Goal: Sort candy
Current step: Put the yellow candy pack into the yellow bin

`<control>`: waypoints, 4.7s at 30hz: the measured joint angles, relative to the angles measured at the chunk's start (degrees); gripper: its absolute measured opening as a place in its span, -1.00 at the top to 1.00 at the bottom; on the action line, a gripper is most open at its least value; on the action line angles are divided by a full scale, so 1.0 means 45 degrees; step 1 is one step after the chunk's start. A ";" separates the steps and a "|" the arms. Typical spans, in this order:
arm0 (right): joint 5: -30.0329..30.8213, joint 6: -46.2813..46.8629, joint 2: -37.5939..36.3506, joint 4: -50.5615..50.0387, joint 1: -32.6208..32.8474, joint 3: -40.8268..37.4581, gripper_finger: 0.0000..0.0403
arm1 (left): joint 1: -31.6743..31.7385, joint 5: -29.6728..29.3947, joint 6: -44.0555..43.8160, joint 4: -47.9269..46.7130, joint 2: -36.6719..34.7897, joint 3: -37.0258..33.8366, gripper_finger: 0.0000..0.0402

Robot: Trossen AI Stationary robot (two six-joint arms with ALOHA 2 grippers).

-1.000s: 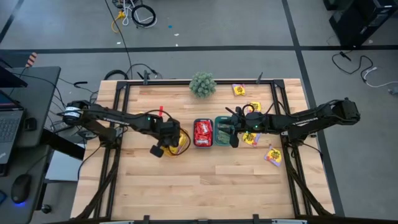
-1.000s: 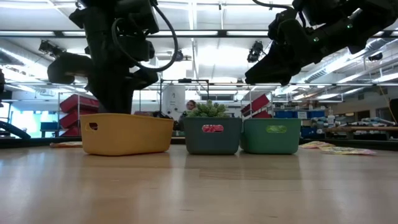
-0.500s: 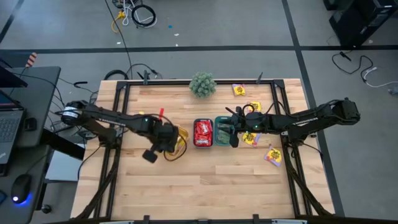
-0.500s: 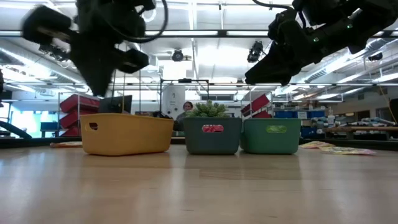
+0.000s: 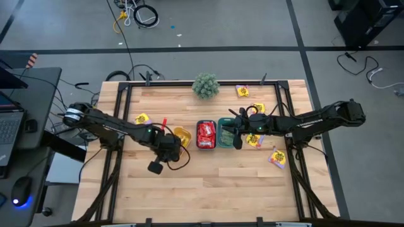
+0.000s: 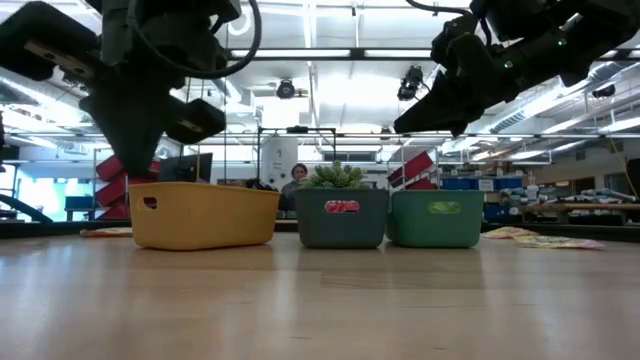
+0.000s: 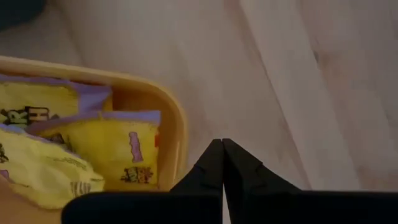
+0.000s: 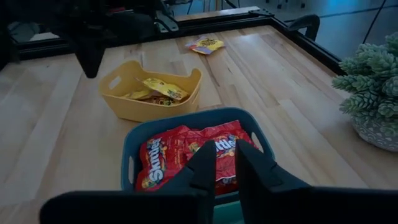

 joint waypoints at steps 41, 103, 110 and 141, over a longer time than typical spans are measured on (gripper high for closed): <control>0.0006 -0.0036 0.0000 -0.0455 0.0005 0.0003 0.76 | 0.2455 -0.3331 -0.2156 -0.1593 -0.0065 0.1702 1.00; 0.0001 -0.0133 -0.0005 -0.0441 0.0002 -0.0005 0.41 | 0.6232 -0.5122 -0.7062 -0.3190 -0.2362 -0.3523 0.50; 0.0113 -0.0146 -0.0005 -0.0437 0.0005 -0.0005 0.35 | 0.6471 -0.5770 -0.7204 -0.2541 -0.1282 -0.3539 0.27; 0.0142 -0.0414 -0.0005 -0.0639 0.0005 -0.0005 0.45 | 0.6878 -0.6513 -0.5525 -0.2280 0.0215 -0.0883 1.00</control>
